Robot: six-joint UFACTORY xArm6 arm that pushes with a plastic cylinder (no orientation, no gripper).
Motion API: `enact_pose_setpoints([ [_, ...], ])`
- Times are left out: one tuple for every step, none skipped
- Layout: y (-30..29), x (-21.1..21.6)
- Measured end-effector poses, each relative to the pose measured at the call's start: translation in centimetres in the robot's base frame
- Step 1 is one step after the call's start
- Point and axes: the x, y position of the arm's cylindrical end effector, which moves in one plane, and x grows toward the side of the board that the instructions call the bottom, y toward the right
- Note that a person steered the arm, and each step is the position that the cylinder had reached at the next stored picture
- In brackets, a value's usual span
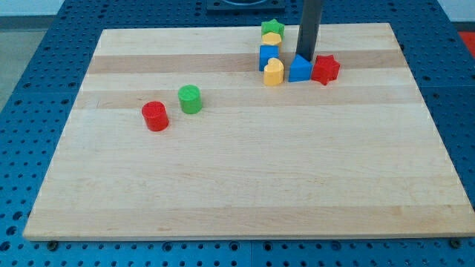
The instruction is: Move the green circle right to the red star
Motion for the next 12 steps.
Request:
enact_pose_setpoints([
  [1.0, -3.1],
  [4.1, -6.5],
  [11.4, -7.8],
  [16.1, -2.6],
  [16.7, 7.2],
  [10.0, 18.2],
  [-2.9, 21.0],
  [-15.5, 22.7],
  [-28.5, 22.6],
  [-38.1, 19.7],
  [-38.3, 12.7],
  [-29.1, 10.1],
])
